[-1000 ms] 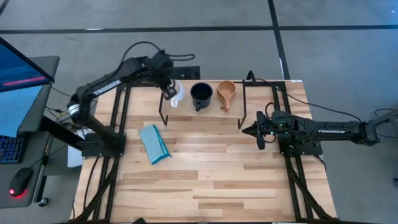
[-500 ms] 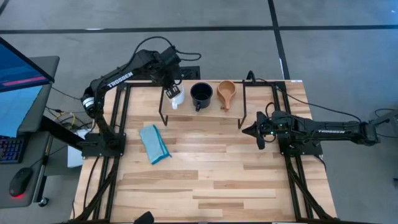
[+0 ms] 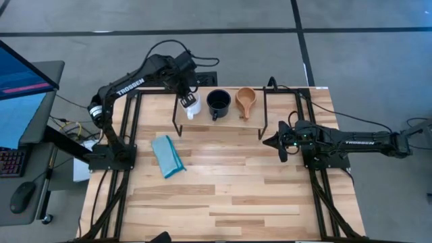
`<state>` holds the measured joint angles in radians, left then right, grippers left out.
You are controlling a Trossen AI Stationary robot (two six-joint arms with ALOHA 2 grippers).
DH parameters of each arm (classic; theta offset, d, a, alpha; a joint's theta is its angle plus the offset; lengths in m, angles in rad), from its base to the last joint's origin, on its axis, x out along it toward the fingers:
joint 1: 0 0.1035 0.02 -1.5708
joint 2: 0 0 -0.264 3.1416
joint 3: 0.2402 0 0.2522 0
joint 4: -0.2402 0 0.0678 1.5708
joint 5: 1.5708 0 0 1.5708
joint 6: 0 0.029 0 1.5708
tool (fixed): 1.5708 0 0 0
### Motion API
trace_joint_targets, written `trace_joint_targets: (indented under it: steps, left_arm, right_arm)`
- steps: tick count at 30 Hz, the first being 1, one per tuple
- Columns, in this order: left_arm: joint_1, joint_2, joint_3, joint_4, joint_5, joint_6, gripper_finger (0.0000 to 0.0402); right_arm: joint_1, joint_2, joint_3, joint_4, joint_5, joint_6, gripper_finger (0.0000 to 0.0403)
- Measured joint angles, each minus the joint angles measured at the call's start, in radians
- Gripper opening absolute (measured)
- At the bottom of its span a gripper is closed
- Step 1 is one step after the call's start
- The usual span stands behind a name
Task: Stack small to large cups/mugs on shelf
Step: Put the white mug on the shelf
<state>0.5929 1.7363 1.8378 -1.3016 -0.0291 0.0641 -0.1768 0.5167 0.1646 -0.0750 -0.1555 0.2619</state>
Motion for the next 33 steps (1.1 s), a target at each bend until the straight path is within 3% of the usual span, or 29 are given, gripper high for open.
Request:
trace_joint_targets:
  steps: [33]
  left_arm:
    - [-0.012,0.000,-0.001,0.005,-0.030,0.009,0.0000]
  right_arm:
    - [0.000,0.000,0.000,0.000,0.000,0.000,0.0015]
